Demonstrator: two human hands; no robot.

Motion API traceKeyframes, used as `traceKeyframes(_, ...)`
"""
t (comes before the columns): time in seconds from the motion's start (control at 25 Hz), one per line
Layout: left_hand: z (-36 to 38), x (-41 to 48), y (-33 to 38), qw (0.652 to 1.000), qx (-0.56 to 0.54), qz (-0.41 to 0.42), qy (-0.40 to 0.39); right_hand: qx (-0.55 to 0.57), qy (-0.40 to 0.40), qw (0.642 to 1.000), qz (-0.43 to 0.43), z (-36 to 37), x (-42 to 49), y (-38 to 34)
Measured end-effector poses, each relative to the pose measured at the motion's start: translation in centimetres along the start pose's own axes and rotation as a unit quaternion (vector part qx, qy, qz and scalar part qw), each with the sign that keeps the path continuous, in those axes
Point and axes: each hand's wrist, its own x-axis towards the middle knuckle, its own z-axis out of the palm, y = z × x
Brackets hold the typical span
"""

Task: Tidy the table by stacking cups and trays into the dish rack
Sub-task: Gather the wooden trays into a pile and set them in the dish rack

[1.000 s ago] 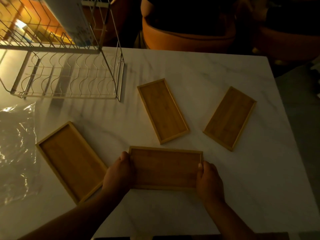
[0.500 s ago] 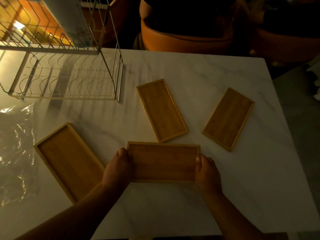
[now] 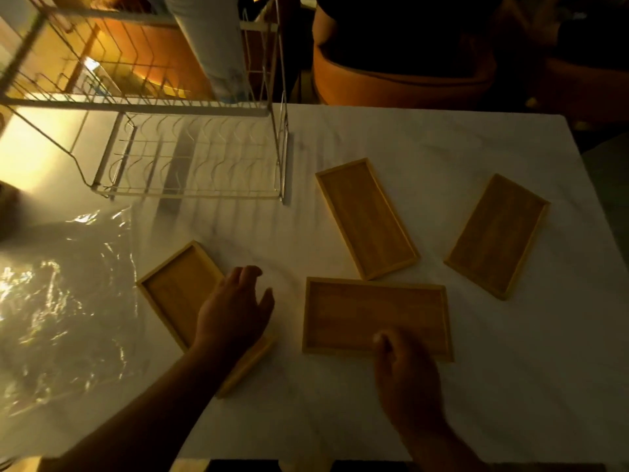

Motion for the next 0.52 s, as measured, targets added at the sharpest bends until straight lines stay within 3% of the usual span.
traceKeyframes(0.12, -2.2, 1.3, -6.4, 0.998, 0.061, 0.01, -0.009, -0.013, -0.133, 0.99, -0.046, 4.6, -3.8, -5.7)
traceKeyframes(0.24, -3.2, 2.9, -11.9, 0.994, 0.092, -0.022, -0.053, -0.016, -0.224, 0.974, 0.015, 9.3, -5.5, -9.5)
traceKeyframes(0.44, -3.1, 5.3, -17.3, 0.987, 0.094, -0.067, -0.114, -0.049, -0.227, 0.964, 0.127, 14.2, -5.0, -12.9)
traceKeyframes(0.52, -3.2, 5.5, -18.1, 0.986, 0.122, -0.018, -0.11, -0.052, -0.225, 0.961, 0.149, 15.5, -4.7, -13.3)
